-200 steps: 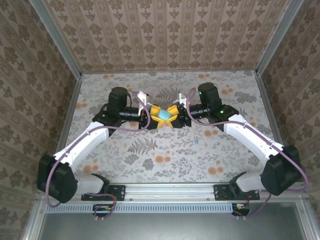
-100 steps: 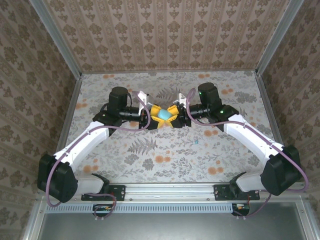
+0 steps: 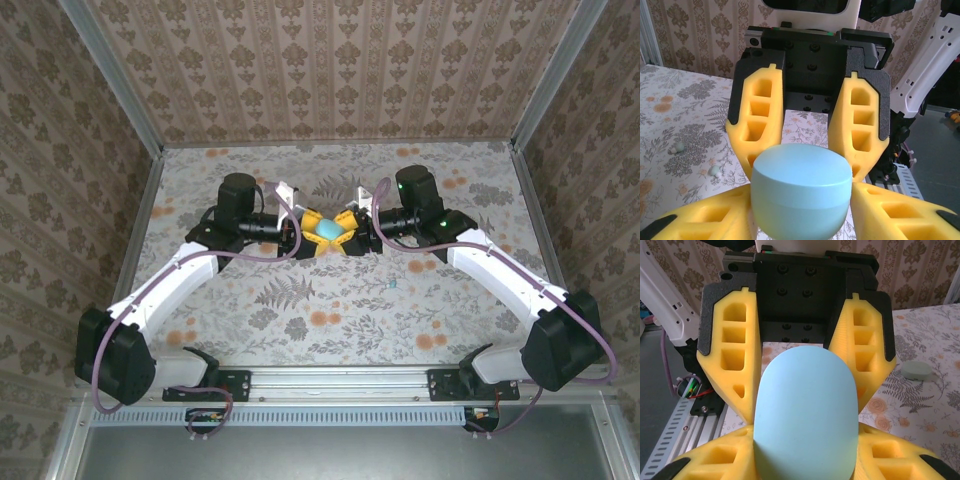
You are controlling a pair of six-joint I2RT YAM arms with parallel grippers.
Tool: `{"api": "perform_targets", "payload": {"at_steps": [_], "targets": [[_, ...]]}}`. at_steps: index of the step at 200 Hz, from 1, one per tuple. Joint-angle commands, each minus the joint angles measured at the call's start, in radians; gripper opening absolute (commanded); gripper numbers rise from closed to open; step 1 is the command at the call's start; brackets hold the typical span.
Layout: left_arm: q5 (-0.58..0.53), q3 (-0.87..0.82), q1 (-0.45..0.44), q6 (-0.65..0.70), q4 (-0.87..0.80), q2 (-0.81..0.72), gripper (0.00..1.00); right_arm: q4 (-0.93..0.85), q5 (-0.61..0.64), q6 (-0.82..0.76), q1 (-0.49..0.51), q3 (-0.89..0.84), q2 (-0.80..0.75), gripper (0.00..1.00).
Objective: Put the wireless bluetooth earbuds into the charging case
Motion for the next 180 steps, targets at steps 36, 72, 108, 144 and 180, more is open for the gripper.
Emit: {"api": "perform_targets", "payload": {"at_steps": [36, 72, 108, 144, 180], "targets": [[0.040, 0.047, -0.015, 0.028, -0.025, 0.017, 0.41, -0.015, 0.040, -0.042, 0.026, 0.007, -0.008, 0.32], [0.033, 0.046, -0.015, 0.033, -0.027, 0.012, 0.33, -0.017, 0.059, -0.018, 0.025, 0.014, -0.010, 0.38], [-0.019, -0.021, -0.011, -0.045, 0.126, -0.021, 0.28, 0.006, 0.155, 0.153, 0.002, 0.021, -0.038, 0.56], [-0.117, -0.116, -0.009, -0.200, 0.401, -0.050, 0.28, 0.034, 0.204, 0.300, -0.015, -0.024, -0.104, 0.62], [-0.166, -0.154, -0.009, -0.288, 0.530, -0.053, 0.27, 0.058, 0.230, 0.434, -0.026, -0.049, -0.142, 0.63]]}}
